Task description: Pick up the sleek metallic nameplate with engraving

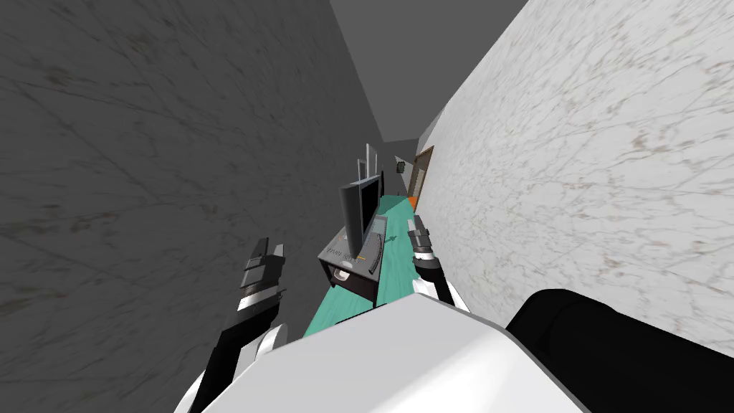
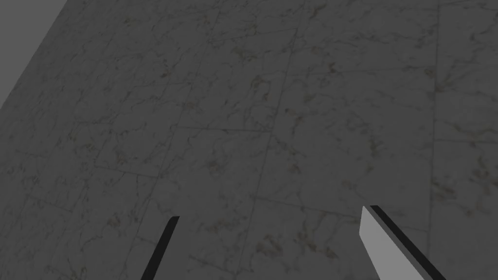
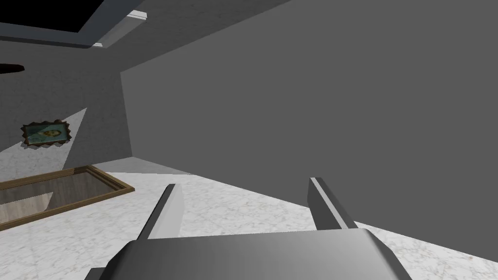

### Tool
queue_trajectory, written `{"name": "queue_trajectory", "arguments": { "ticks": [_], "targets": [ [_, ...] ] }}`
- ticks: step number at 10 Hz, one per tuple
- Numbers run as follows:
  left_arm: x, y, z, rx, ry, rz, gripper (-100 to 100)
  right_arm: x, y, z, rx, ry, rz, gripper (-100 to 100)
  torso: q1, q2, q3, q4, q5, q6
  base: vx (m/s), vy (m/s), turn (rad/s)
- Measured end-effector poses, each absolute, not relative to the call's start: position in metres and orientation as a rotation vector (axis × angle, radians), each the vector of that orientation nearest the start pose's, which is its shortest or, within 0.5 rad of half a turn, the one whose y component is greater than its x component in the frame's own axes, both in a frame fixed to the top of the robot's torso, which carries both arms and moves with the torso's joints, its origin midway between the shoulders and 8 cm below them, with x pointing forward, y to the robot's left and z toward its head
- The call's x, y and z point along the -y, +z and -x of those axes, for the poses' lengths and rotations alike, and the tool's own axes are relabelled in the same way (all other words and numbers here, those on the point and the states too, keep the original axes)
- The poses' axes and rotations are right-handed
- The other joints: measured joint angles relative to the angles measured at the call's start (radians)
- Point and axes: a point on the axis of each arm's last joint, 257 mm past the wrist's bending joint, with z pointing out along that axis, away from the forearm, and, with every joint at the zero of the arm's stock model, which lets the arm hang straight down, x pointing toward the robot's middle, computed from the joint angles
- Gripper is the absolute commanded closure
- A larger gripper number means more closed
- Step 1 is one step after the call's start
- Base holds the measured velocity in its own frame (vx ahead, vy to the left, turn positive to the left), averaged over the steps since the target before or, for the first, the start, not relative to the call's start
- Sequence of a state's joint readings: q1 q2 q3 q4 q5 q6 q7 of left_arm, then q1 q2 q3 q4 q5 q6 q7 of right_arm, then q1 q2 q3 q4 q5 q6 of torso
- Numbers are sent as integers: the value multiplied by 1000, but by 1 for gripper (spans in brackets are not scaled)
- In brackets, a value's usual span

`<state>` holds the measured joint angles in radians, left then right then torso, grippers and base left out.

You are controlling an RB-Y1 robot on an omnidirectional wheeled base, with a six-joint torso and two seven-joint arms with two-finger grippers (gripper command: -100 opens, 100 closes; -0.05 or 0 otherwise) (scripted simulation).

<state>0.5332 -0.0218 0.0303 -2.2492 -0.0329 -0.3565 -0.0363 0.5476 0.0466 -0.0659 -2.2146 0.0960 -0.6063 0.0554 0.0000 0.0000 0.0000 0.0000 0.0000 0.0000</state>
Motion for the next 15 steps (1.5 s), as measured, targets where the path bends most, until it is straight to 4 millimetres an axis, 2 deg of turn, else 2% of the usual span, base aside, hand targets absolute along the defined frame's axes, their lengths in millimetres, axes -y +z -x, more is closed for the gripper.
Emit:
{"name": "queue_trajectory", "arguments": {
  "ticks": [8, 10, 13, 15],
  "targets": [
    [-318, -86, -410, -928, -1193, 919, -100, 297, 0, -332, -653, 1111, -599, 0, 3, -1, -1, 0, 1, 0, 19, 56, -229],
    [-329, -107, -428, -969, -1194, 984, -100, 297, 0, -332, -653, 1111, -599, 0, 6, -3, -1, -1, 1, 0, 21, 78, -228],
    [-345, -135, -442, -1011, -1178, 1068, -100, 297, 0, -332, -653, 1110, -599, 0, 3, -1, -1, 0, 1, 0, -1, 45, -212],
    [-367, -155, -460, -1036, -1162, 1140, -100, 297, 0, -332, -653, 1111, -599, 0, 4, -2, -1, 0, 1, 1, -3, 73, -314]
  ]
}}
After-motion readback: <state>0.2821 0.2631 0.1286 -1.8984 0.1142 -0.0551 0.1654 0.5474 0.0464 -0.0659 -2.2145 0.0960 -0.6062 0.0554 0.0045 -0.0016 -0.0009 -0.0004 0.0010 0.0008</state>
